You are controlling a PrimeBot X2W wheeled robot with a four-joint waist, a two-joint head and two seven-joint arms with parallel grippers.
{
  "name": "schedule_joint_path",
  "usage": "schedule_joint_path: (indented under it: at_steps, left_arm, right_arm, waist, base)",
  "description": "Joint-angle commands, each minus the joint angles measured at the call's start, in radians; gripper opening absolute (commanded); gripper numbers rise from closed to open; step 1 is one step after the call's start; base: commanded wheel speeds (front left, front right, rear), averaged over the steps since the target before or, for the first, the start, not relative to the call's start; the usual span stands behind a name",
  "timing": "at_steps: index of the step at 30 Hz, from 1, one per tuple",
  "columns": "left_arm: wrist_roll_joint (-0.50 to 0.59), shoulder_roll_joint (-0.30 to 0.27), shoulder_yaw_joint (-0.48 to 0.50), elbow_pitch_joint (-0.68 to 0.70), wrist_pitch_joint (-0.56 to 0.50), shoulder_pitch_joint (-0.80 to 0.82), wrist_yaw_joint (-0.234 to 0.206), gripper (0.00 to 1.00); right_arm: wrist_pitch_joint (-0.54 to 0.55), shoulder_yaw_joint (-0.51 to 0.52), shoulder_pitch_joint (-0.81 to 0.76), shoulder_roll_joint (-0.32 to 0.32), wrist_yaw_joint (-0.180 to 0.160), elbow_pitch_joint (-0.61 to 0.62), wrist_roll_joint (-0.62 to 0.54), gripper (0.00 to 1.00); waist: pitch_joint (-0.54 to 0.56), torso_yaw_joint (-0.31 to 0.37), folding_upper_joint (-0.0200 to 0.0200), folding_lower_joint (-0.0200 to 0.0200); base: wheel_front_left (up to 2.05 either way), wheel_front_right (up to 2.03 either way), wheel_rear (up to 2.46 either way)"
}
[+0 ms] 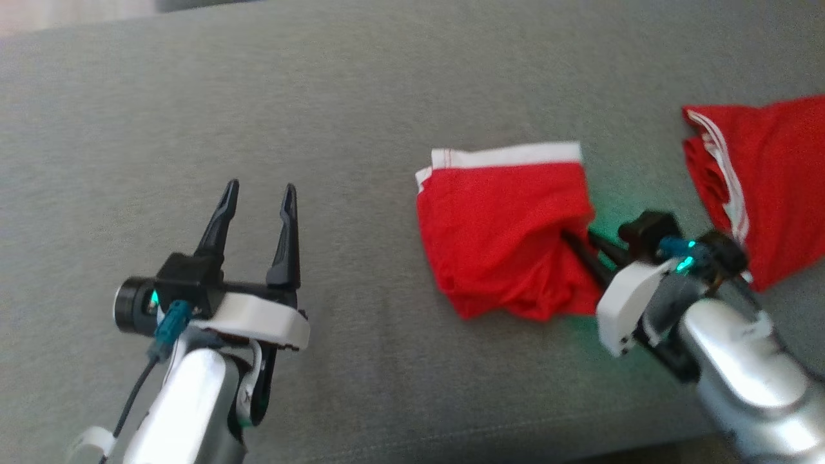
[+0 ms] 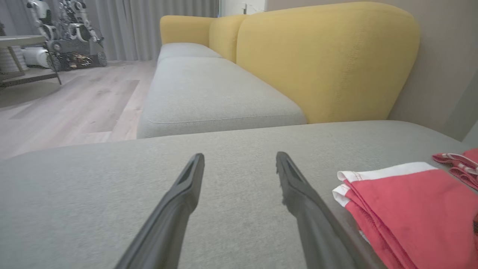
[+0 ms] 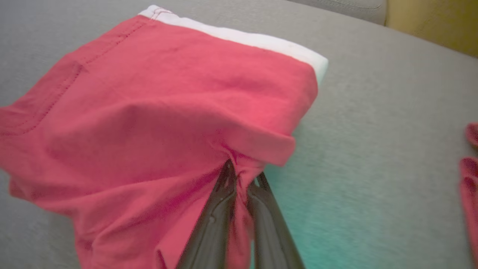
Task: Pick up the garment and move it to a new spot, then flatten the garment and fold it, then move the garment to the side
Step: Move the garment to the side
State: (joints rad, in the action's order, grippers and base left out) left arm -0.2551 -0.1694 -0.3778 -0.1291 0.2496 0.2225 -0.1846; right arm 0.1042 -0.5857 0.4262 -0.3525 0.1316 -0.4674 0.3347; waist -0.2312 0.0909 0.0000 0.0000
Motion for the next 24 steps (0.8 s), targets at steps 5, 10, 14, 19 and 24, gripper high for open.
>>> schedule_joint_path:
  at_steps: [5,10,14,19,24]
  left_arm:
    - [0.019,-0.022,0.032,0.043,0.012,0.079,0.005,1.00]
    - [0.030,-0.031,0.024,0.048,0.010,0.120,0.013,1.00]
    - [0.038,-0.039,0.018,0.054,0.001,0.144,0.016,1.00]
    - [0.051,-0.049,0.005,0.068,-0.016,0.170,0.019,1.00]
    - [0.063,-0.064,-0.002,0.089,-0.037,0.191,0.021,1.00]
  right_arm:
    - [0.022,-0.085,0.096,-0.131,-0.001,0.108,0.028,0.00]
    - [0.046,-0.153,0.159,-0.257,-0.001,0.166,0.069,0.00]
    - [0.056,-0.165,0.200,-0.349,-0.001,0.194,0.095,0.00]
    - [0.055,-0.153,0.245,-0.459,-0.001,0.193,0.112,0.00]
    - [0.054,-0.129,0.294,-0.546,-0.001,0.159,0.121,0.00]
  waist:
    - [-0.100,0.111,0.0000,0.0000]
    - [-0.144,0.166,0.0000,0.0000]
    - [-0.172,0.199,0.0000,0.0000]
    - [-0.210,0.227,0.0000,0.0000]
    - [-0.246,0.249,0.0000,0.0000]
  base:
    - [0.00,0.00,0.00]
    - [0.00,0.00,0.00]
    - [0.00,0.00,0.00]
    - [0.00,0.00,0.00]
    - [0.00,0.00,0.00]
